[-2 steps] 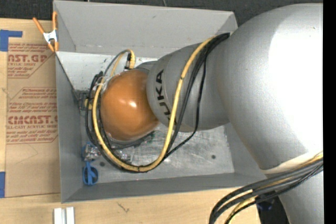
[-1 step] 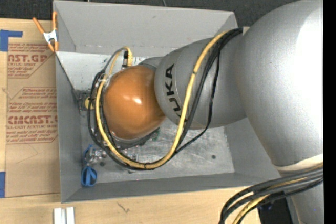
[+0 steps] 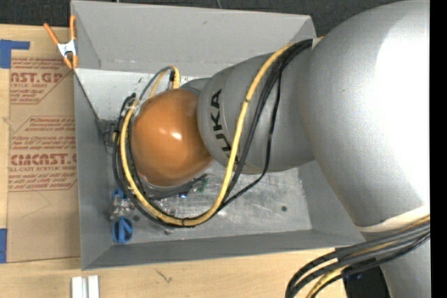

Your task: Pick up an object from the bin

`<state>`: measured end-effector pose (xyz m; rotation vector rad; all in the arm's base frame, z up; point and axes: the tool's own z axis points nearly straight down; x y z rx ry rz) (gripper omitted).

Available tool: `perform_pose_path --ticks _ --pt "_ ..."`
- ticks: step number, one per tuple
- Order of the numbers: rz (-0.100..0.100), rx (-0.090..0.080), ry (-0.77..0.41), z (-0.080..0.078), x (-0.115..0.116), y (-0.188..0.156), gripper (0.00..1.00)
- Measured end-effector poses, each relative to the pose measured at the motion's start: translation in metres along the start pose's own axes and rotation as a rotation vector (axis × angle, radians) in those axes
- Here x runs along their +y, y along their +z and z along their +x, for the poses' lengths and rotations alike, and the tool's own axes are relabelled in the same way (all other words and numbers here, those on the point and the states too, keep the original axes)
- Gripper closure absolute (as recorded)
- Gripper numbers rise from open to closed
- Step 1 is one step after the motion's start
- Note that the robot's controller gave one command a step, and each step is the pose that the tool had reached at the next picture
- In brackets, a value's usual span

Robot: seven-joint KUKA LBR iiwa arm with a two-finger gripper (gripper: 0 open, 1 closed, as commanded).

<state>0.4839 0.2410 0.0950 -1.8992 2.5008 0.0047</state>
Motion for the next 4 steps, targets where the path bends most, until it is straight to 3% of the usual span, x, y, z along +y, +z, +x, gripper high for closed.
perform_pose_path --ticks 1,4 --pt "0.004 -0.005 -0.051 -0.0076 -0.0039 0.0212 0.0" --pt "0.009 -0.007 -0.09 -0.0079 -0.001 0.0217 0.0"
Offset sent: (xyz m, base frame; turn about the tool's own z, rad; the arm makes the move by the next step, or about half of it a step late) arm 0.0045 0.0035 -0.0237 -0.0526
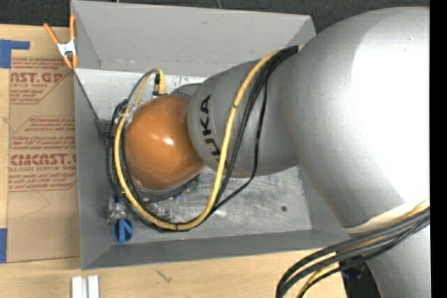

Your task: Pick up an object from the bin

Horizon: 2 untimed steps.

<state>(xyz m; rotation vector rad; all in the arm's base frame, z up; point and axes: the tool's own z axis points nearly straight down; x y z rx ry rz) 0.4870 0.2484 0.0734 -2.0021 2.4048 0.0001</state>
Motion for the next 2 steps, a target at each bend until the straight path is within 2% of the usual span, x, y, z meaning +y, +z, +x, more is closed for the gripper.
perform_pose_path --ticks 1,2 --pt "0.0 0.0 -0.075 -0.0005 -0.0008 0.0002 0.0" --pt "-0.002 0.006 -0.075 0.0001 -0.0011 -0.0011 1.0"
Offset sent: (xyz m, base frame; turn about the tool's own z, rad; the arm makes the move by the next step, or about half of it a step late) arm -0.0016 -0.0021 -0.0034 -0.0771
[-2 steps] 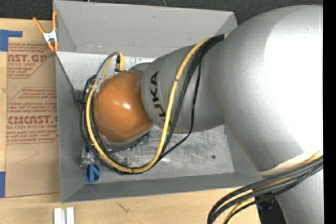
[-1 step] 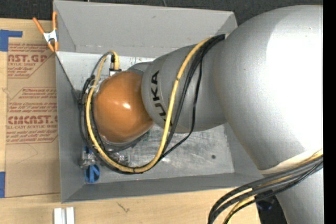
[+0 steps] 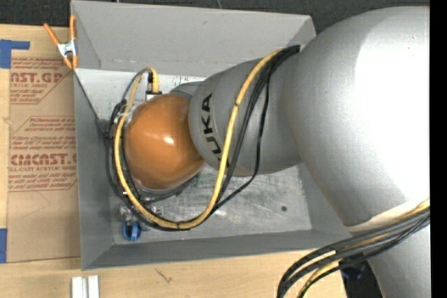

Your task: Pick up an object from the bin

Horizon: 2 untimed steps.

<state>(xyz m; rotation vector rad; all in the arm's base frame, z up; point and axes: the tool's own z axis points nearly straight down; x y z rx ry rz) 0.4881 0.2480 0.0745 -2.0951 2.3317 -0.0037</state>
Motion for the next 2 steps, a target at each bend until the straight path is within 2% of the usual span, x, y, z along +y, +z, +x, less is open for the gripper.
perform_pose_path --ticks 1,2 --pt "0.0 -0.013 -0.097 0.044 -0.037 -0.001 1.0" --pt "0.001 -0.003 -0.284 0.035 -0.043 -0.159 1.0"
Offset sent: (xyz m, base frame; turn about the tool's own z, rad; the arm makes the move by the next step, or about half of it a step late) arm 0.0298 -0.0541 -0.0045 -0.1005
